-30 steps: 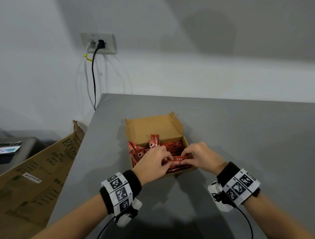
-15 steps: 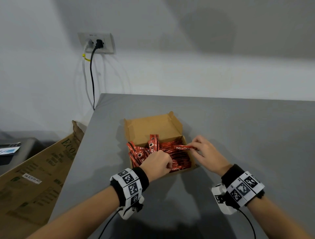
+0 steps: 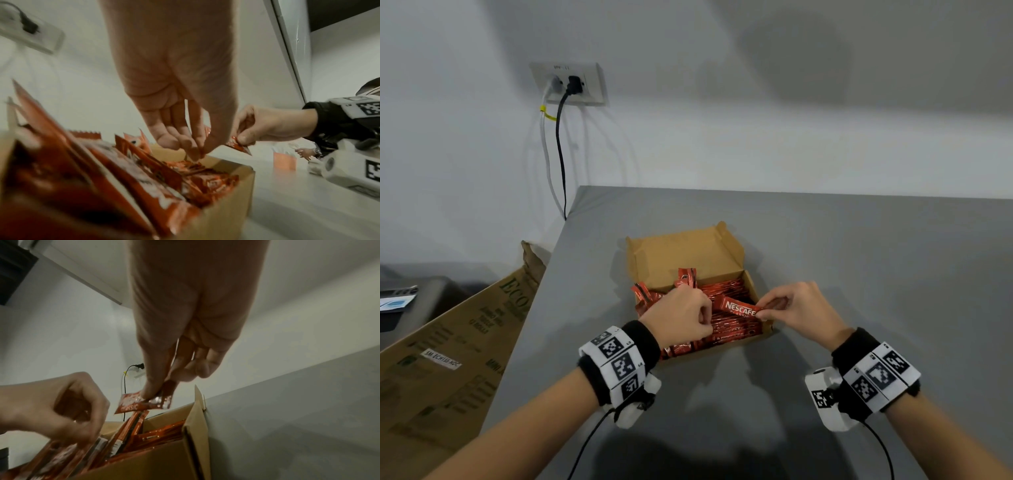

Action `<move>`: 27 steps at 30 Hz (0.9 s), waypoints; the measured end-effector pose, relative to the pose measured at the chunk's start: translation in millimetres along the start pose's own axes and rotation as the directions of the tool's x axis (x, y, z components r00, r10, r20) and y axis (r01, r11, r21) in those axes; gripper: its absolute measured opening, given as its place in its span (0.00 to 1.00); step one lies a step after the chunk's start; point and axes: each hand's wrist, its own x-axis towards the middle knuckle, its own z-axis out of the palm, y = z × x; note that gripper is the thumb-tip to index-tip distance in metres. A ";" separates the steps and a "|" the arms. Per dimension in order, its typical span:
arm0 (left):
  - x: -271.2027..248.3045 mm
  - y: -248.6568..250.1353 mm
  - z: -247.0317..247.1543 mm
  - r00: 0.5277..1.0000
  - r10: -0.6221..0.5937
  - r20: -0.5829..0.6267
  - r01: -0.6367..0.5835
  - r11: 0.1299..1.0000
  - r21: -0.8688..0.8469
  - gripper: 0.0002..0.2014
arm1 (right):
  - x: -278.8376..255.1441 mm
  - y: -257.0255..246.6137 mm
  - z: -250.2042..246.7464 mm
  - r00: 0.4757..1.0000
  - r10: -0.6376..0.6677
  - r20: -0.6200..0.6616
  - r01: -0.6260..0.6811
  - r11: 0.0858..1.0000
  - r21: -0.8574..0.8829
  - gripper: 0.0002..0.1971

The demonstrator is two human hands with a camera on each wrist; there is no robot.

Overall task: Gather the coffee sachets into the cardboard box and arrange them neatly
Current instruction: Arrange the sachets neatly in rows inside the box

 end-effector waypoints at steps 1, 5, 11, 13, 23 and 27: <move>-1.2 -0.5 -3.5 0.998 -0.026 -0.051 0.025 0.999 -0.028 0.06 | 1.0 -0.9 1.2 1.000 0.009 0.023 -0.010 1.000 0.027 0.05; -3.5 6.0 -2.3 0.990 -0.019 -0.139 -0.008 0.982 -0.191 0.12 | 6.6 -5.7 9.3 0.997 -0.019 0.080 0.021 1.000 -0.020 0.06; -3.1 8.1 7.8 0.988 0.028 -0.151 -0.027 1.000 0.010 0.10 | 11.2 -9.1 8.9 0.992 -0.017 0.124 0.027 0.996 -0.080 0.05; -4.9 9.4 11.0 0.995 0.041 -0.089 -0.043 0.999 -0.022 0.09 | 10.7 -8.6 9.0 0.984 0.003 0.180 0.019 0.992 -0.123 0.04; 1.1 9.9 14.2 0.992 0.055 0.110 -0.055 0.998 0.002 0.07 | 15.4 -21.3 19.8 0.937 0.060 0.344 0.131 0.853 -0.506 0.04; 2.1 9.8 15.6 0.992 0.033 0.123 -0.035 0.999 0.013 0.06 | 18.2 -26.8 28.8 0.929 0.104 0.356 0.157 0.760 -0.631 0.06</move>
